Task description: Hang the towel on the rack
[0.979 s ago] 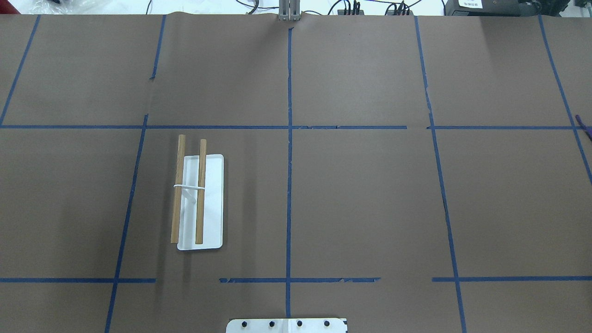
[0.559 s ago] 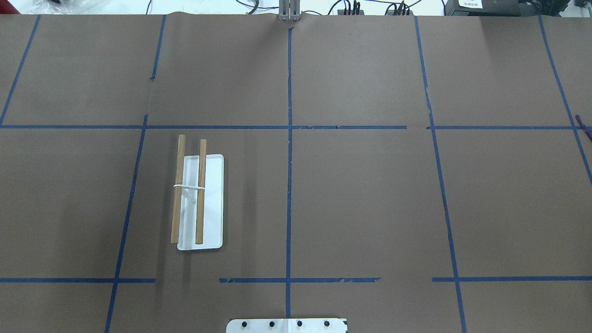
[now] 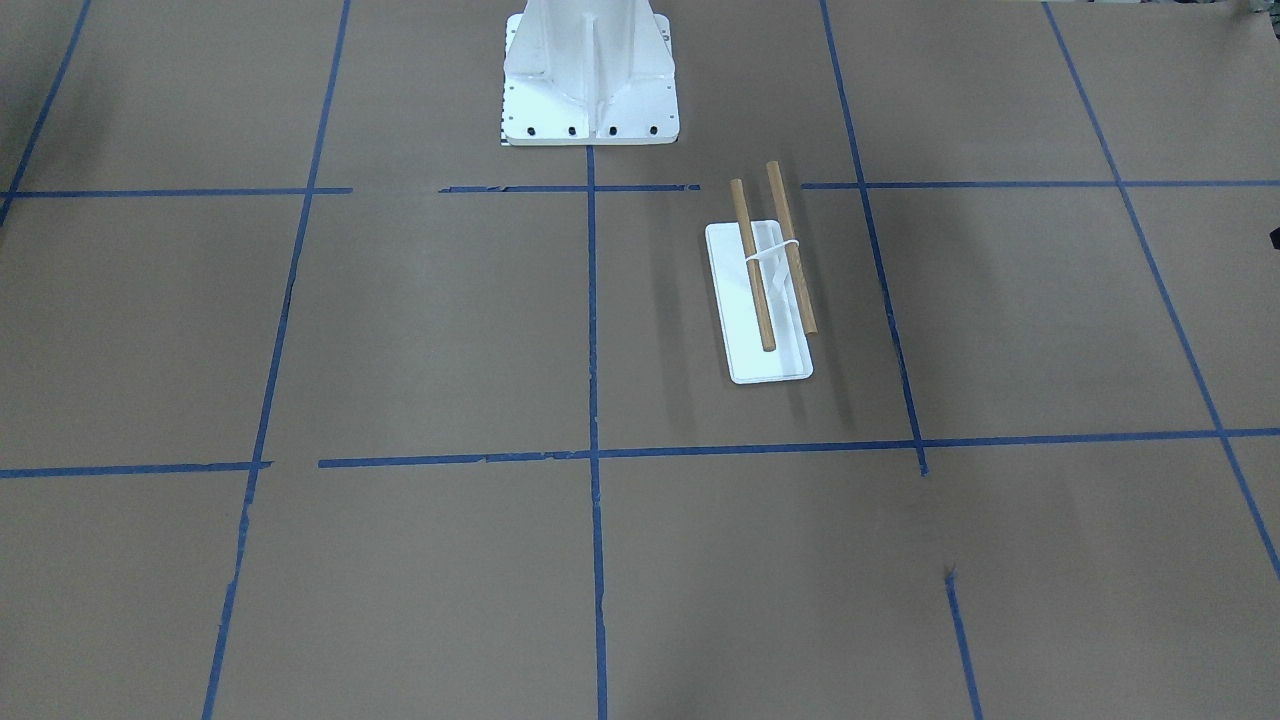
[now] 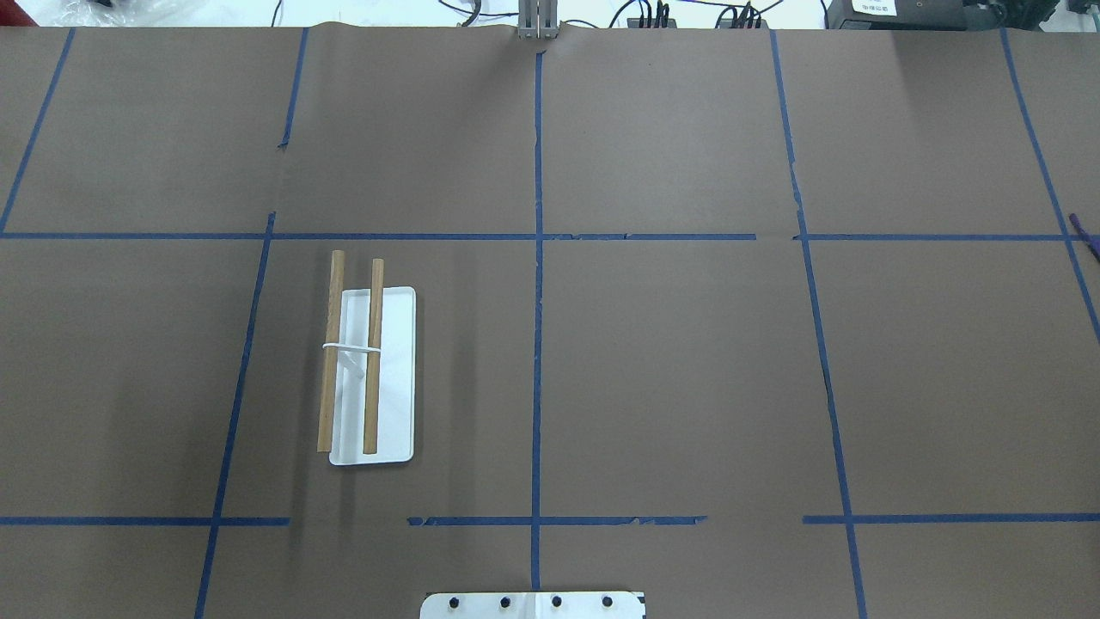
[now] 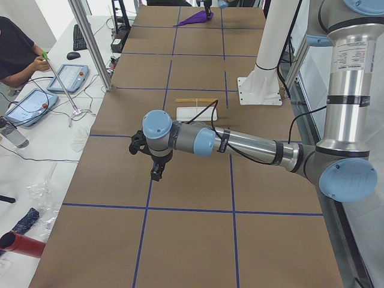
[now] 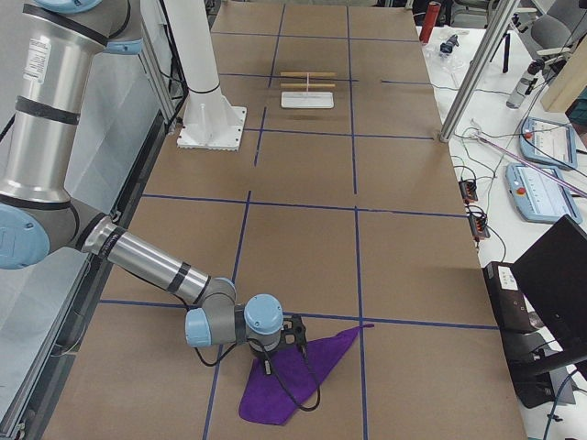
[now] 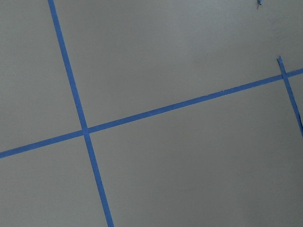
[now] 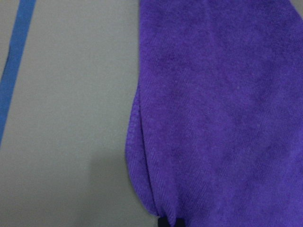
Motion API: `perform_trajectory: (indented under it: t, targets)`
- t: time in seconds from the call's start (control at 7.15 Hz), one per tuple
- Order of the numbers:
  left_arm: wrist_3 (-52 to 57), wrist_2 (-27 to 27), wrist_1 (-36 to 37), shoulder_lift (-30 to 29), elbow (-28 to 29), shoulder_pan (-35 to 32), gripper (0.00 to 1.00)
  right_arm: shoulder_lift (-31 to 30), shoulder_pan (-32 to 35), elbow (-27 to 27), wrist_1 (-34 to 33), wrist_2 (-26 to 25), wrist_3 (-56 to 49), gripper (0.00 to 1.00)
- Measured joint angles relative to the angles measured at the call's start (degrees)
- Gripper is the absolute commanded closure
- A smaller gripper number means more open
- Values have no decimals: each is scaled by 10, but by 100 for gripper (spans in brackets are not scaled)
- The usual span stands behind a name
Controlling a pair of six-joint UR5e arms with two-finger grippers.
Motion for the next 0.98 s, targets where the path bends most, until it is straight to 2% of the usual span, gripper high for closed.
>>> perform_trajectory:
  t: [0.28, 0.42, 0.56, 0.7, 0.98]
  targets:
    - [0, 0, 0, 0, -2, 0, 0, 2, 1, 19, -1, 17, 3, 100]
    - [0, 0, -1, -2, -2, 0, 0, -3, 9, 52, -9, 36, 5, 100]
    - [1, -1, -1, -5, -4, 0, 0, -9, 23, 104, -39, 62, 8, 100]
    - [-14, -8, -2, -7, -8, 0, 0, -11, 34, 176, -100, 82, 21, 100]
    - [-110, -36, -33, -15, -9, 1, 0, 2, 35, 315, -205, 107, 116, 100]
